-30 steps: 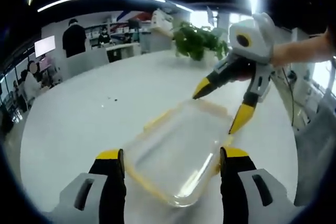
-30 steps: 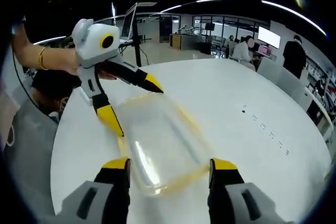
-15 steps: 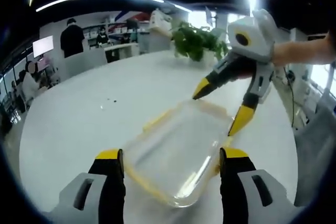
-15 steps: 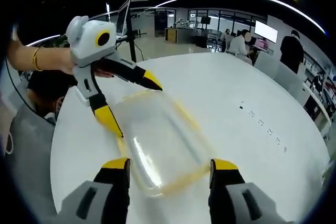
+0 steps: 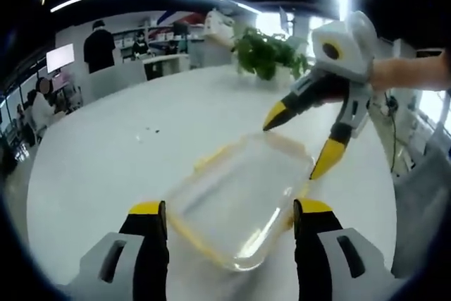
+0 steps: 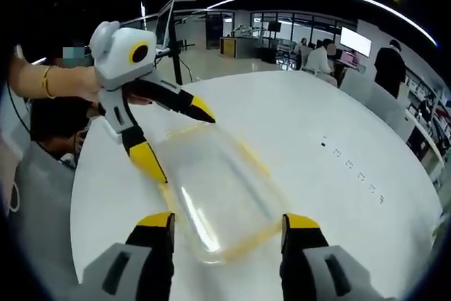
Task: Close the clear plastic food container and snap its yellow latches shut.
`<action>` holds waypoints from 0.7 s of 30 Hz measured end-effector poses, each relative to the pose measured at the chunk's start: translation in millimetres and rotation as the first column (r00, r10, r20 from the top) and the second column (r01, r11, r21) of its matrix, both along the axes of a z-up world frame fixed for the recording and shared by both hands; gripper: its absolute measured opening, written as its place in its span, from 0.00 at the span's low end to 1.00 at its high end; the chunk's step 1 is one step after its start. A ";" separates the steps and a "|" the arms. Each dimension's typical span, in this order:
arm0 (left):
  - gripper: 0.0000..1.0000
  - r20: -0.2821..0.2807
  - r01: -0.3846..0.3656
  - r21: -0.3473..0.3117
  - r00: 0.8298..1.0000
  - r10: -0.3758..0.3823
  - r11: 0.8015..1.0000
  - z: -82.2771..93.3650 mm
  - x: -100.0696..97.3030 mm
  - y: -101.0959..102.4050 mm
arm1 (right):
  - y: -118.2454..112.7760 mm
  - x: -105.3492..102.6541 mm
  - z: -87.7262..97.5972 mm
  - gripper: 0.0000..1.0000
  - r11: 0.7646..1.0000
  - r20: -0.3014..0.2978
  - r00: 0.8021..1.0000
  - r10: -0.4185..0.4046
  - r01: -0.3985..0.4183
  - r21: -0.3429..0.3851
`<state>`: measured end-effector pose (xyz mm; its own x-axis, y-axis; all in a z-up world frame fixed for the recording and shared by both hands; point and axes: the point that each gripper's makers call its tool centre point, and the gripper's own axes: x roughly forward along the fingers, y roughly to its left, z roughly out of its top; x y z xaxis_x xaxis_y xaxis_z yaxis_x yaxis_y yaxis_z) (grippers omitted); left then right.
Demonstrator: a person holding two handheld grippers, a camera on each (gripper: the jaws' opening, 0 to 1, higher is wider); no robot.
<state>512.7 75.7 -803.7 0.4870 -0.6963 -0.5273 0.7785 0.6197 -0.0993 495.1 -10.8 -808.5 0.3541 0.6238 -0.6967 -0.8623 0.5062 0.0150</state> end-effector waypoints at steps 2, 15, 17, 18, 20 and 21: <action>0.72 0.007 -0.016 -0.005 1.000 0.016 1.000 3.7 -0.6 4.5 | -1.5 -1.2 2.7 0.60 1.000 0.015 1.000 -0.012 0.012 -0.005; 0.71 0.046 -0.020 0.040 0.999 0.018 0.999 14.9 -28.1 23.3 | -14.0 -24.3 7.7 0.63 0.998 0.009 0.998 -0.067 0.067 0.002; 0.71 0.046 -0.026 0.041 0.999 0.024 0.999 15.7 -32.3 25.2 | -17.3 -27.9 8.1 0.63 0.997 0.006 0.997 -0.074 0.074 0.000; 0.71 0.045 -0.030 0.039 0.999 0.028 0.999 16.3 -34.2 25.9 | -18.7 -29.2 8.7 0.63 0.997 0.006 0.997 -0.078 0.078 0.001; 0.71 0.046 -0.040 0.031 0.998 0.039 0.999 17.6 -37.5 27.0 | -21.4 -30.8 10.1 0.63 0.996 0.005 0.996 -0.093 0.093 0.009; 0.71 0.048 -0.044 0.029 0.998 0.042 0.999 18.6 -39.8 27.2 | -22.6 -32.3 11.9 0.63 0.994 0.003 0.994 -0.106 0.106 0.021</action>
<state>472.9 102.9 -785.1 0.5410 -0.6585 -0.5232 0.7544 0.6549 -0.0443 462.8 -33.4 -796.7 0.4221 0.5969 -0.6824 -0.8039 0.5944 0.0227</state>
